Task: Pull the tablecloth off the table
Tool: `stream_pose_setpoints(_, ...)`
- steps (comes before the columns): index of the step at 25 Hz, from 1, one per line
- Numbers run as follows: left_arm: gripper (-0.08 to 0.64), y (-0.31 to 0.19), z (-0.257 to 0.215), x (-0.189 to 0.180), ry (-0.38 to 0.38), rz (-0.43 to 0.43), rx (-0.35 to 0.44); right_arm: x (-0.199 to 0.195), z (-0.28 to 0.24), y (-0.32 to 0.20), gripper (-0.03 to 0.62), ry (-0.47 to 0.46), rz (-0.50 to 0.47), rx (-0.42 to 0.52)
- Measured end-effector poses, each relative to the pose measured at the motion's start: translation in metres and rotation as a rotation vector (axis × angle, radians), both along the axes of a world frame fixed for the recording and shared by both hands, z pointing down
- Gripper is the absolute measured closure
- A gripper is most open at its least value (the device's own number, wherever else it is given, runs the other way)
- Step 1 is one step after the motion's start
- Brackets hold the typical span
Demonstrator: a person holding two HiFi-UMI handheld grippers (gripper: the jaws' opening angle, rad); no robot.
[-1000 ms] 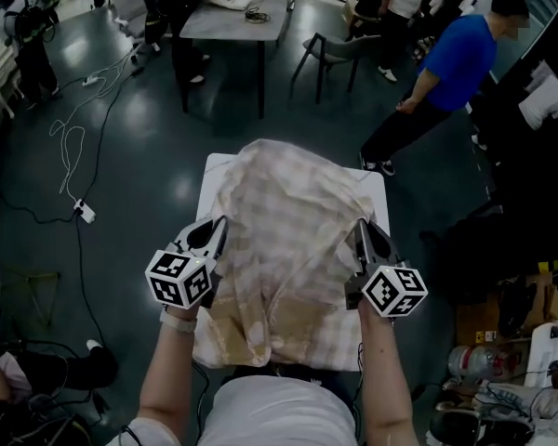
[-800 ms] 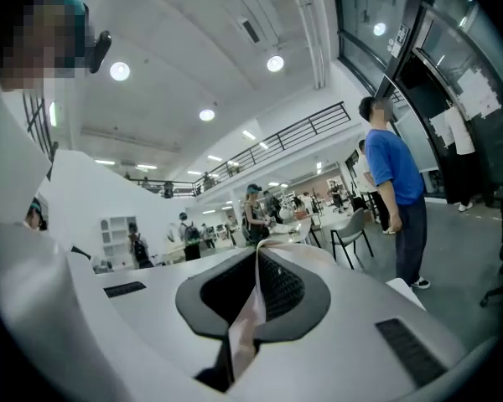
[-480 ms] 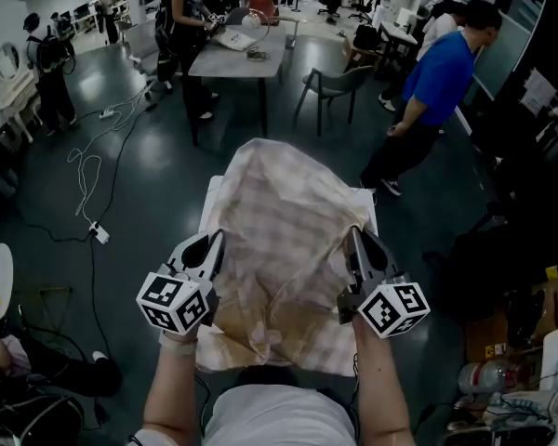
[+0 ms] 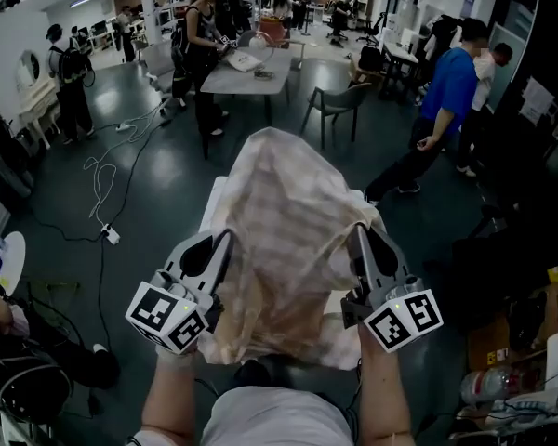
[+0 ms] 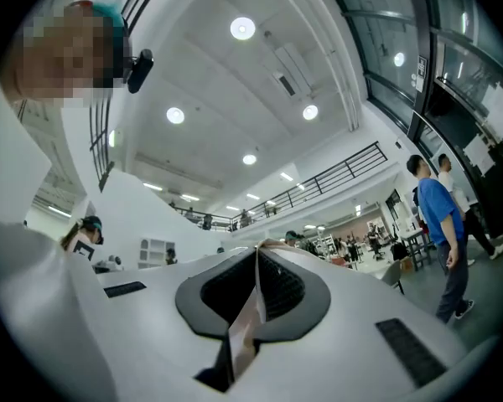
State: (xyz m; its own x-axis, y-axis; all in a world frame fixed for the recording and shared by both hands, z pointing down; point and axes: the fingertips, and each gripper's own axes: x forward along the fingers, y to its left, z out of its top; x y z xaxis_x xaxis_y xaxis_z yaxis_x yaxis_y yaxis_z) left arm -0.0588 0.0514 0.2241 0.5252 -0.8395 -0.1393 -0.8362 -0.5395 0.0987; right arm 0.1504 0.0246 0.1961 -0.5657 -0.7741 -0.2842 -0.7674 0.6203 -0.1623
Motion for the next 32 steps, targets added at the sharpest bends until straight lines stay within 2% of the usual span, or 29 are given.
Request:
stream_pose_setpoints(3, 0.548, 0.049, -0.018, 0.02, -0.005, 0.017, 0.045, 0.015, -0.018, 0.047, 0.563, -0.016, -0.018, 0.043)
stream_pose_setpoints(8, 0.548, 0.121, -0.028, 0.043, -0.018, 0.021, 0.077, 0.038, -0.044, 0.116, 0.563, -0.035, -0.03, 0.109)
stream_pose_setpoints(15, 0.548, 0.188, -0.054, 0.07, -0.021, 0.076, 0.129, 0.056, -0.062, 0.185, 0.563, -0.059, -0.019, 0.138)
stream_pose_setpoints(18, 0.548, 0.2, -0.066, 0.083, -0.018, 0.116, 0.148, 0.066, -0.076, 0.205, 0.563, -0.099, -0.01, 0.151)
stream_pose_setpoints(23, 0.548, 0.201, -0.086, 0.098, 0.005, 0.204, 0.182, 0.069, -0.099, 0.227, 0.563, -0.052, 0.055, 0.207)
stream_pose_setpoints(32, 0.548, 0.174, -0.084, 0.133, -0.007, 0.318, 0.176, 0.079, -0.088, 0.238, 0.563, 0.086, 0.315, 0.205)
